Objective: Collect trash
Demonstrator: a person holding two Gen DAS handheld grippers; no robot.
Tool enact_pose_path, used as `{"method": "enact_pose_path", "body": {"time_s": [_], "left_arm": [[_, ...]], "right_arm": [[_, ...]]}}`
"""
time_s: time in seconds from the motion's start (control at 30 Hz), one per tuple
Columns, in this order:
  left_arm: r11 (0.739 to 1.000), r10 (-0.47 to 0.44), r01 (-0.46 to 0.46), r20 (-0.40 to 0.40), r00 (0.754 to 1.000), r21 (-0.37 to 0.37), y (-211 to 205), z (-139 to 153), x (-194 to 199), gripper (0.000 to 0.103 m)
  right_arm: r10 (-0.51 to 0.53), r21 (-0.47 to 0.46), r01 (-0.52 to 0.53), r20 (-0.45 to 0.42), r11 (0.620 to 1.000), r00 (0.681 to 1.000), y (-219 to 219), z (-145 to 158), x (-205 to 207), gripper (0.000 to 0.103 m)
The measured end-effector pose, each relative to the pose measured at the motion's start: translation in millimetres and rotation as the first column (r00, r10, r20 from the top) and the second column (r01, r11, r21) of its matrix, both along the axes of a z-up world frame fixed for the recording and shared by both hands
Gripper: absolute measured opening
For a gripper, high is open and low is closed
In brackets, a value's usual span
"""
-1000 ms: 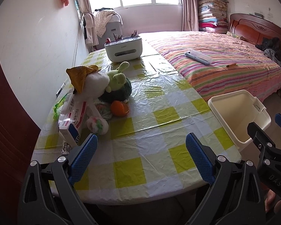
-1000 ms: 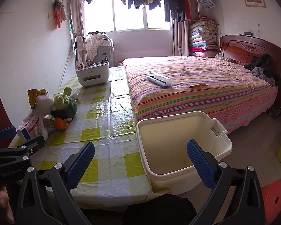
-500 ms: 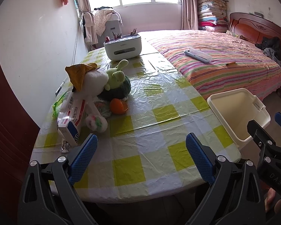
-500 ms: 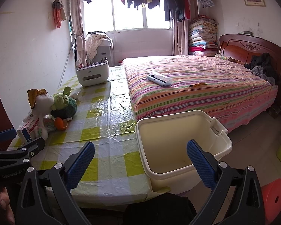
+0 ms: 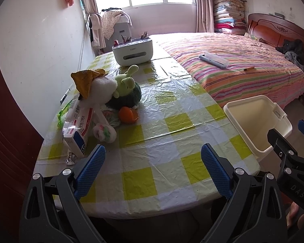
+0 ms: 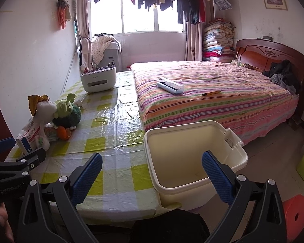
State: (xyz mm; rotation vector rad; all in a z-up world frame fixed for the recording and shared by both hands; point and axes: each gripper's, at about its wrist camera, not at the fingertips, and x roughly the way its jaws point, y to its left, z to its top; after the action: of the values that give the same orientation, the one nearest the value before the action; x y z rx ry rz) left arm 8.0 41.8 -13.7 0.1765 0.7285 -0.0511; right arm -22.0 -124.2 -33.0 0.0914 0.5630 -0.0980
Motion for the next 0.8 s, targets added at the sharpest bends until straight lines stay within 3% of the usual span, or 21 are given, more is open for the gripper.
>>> {"method": "enact_pose_path", "body": {"time_s": [0.8], "left_arm": [[1.0,-0.004,0.005,-0.019,1.0,0.013,-1.3,-4.6,2.8,0.094]], "right_arm": [[0.008,0.002,-0.008,-0.015,1.0,1.0,2.1,-2.7,7.5,0.096]]}}
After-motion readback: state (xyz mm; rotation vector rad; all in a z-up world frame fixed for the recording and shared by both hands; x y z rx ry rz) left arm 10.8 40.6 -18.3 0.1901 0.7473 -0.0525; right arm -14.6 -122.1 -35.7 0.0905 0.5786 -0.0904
